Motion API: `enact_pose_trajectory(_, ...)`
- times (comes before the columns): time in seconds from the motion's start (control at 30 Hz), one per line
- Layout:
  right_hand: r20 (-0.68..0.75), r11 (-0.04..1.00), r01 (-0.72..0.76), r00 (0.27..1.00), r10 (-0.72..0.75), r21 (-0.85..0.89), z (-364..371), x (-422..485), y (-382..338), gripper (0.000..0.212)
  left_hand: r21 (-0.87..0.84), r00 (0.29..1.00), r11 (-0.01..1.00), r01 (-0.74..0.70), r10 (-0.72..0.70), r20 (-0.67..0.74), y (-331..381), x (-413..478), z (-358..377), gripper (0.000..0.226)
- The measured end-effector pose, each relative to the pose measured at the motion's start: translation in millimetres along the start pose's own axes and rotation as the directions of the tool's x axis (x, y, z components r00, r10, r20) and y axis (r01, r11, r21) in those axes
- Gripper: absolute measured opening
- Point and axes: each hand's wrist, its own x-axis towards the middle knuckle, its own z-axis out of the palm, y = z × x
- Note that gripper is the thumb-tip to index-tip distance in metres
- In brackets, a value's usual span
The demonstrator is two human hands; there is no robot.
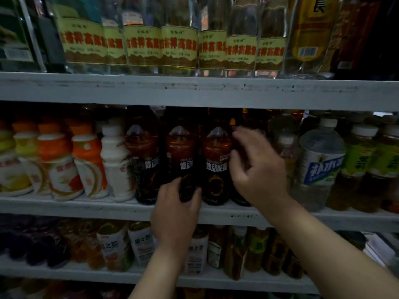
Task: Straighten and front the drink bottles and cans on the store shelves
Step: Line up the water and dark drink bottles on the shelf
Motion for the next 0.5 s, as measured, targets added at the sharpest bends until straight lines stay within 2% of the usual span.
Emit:
enact_pose_trajectory(0.07, 0.178, 0.991, 0.015, 0.983, -0.040, 0.136, 18, 5, -19, 0.040, -0.016, 0.996, 0.996, 0.085, -0.084, 0.002, -15, 9, -4, 0.059)
enact_pose_trajectory(0.13, 0.390, 0.975, -0.127, 0.920, 0.046, 0.184, 38, 23, -40, 0.051, -0.007, 0.996, 0.996, 0.090, -0.090, 0.022, -21, 17, -5, 0.060)
enact_pose_trajectory(0.2, 0.501, 0.960, -0.249, 0.852, 0.153, 0.130, 57, 45, -52, 0.053, -0.005, 0.998, 0.999, 0.041, -0.040, 0.043, -20, 20, -4, 0.061)
enact_pose_trajectory(0.3, 0.586, 0.869, -0.488, 0.729, 0.355, 0.082, 75, 71, -60, 0.038, 0.015, 0.996, 1.000, -0.011, 0.010, 0.090, -19, 24, -2, 0.069)
enact_pose_trajectory(0.37, 0.643, 0.774, -0.621, 0.644, 0.414, 0.123, 80, 79, -61, 0.029, 0.058, 0.995, 0.998, -0.039, 0.034, 0.095, -18, 24, -2, 0.074)
enact_pose_trajectory(0.43, 0.640, 0.745, -0.651, 0.635, 0.432, 0.143, 81, 80, -61, 0.020, 0.066, 0.995, 0.997, -0.051, 0.045, 0.083, -19, 25, -1, 0.076)
enact_pose_trajectory(0.5, 0.586, 0.793, -0.600, 0.683, 0.436, 0.109, 79, 80, -62, 0.018, 0.032, 0.993, 0.997, -0.065, 0.062, 0.099, -24, 24, -1, 0.074)
